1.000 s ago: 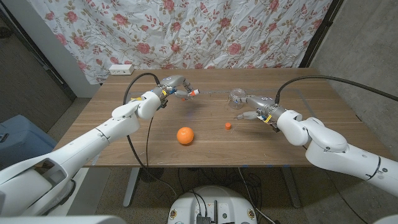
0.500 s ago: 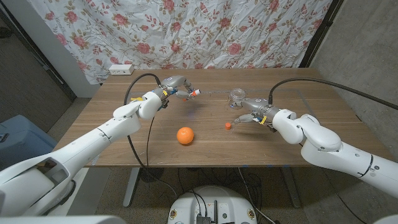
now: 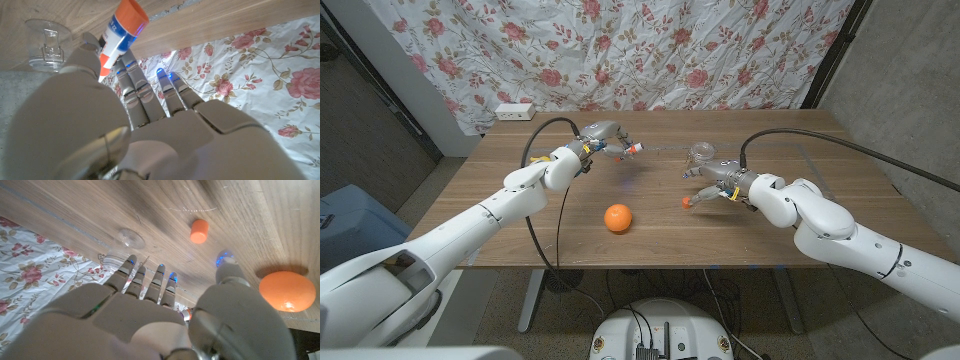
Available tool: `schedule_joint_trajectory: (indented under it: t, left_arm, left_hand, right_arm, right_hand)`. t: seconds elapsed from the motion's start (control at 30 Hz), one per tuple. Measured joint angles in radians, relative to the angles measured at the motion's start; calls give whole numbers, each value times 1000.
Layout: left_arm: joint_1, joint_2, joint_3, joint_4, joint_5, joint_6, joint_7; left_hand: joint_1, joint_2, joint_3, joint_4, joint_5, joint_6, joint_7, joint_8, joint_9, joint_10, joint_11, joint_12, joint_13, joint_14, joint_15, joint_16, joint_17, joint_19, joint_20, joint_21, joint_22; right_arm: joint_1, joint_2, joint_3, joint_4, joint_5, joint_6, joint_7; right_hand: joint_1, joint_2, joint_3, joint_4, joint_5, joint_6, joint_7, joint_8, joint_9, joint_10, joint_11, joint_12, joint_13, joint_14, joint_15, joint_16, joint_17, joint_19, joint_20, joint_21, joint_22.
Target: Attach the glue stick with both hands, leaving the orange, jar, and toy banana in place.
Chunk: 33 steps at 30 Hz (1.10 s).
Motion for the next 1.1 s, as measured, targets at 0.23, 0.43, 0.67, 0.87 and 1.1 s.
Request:
schedule_joint_trajectory:
  t: [0.23, 0.43, 0.67, 0.87, 1.1]
  left_arm:
    - [-7, -2, 4, 12, 1, -7, 0]
    - [-12, -6, 6, 25, 1, -14, 3]
    - [-19, -12, 10, 38, -3, -23, 7]
    - [-22, -14, 12, 42, -4, -27, 8]
    - [-25, -15, 16, 44, -3, -28, 8]
  left_hand:
    - [-4, 4, 0, 0, 0, 0, 0, 3, -2, -2, -5, -3, 0, 0, 0, 0, 0, 0, 0, 0, 0]
    - [-5, 5, -1, -2, 1, 0, 0, 3, -2, -4, -7, -3, 0, 0, 0, 0, 0, 0, 0, 0, 0]
    - [-5, 5, -6, 3, 1, 0, 0, 2, -2, -4, -7, -4, -1, 0, 0, 0, 0, 0, 0, 0, 0]
    - [-5, 5, -7, 1, 1, 0, 0, 1, -1, -4, -7, -4, -1, 0, 0, 0, 0, 0, 0, 0, 0]
    - [-5, 5, -8, 0, 1, 0, 0, -2, 1, -4, -7, -6, 0, 0, 0, 0, 0, 0, 0, 0, 0]
  right_arm:
    - [19, 27, -12, 28, -34, 26, 37]
    - [33, 48, -24, 48, -66, 39, 68]
    - [42, 67, -37, 66, -102, 53, 95]
    - [42, 77, -42, 75, -118, 60, 104]
    - [35, 88, -44, 87, -152, 66, 114]
  right_hand:
    - [13, 13, 4, -4, 0, 12, -2, 8, 0, 9, -9, 0, 3, 9, -9, 0, 0, 0, 0, 0, 0]
    - [29, 5, 12, -4, 0, 12, -2, 8, 0, 25, -14, 4, 3, 18, -10, 4, 0, 0, 0, 0, 0]
    - [51, 4, 15, -7, 0, 31, -9, 14, 0, 41, -12, 8, 3, 31, -16, 8, 0, 3, -4, 0, 0]
    - [59, 11, 18, -4, 0, 43, -10, 17, 0, 52, -20, 8, 3, 38, -23, 13, 5, 14, 0, 0, 0]
    - [79, 3, 21, -1, 0, 46, -14, 18, 0, 70, -19, 16, 2, 46, -29, 17, 5, 20, -6, 0, 0]
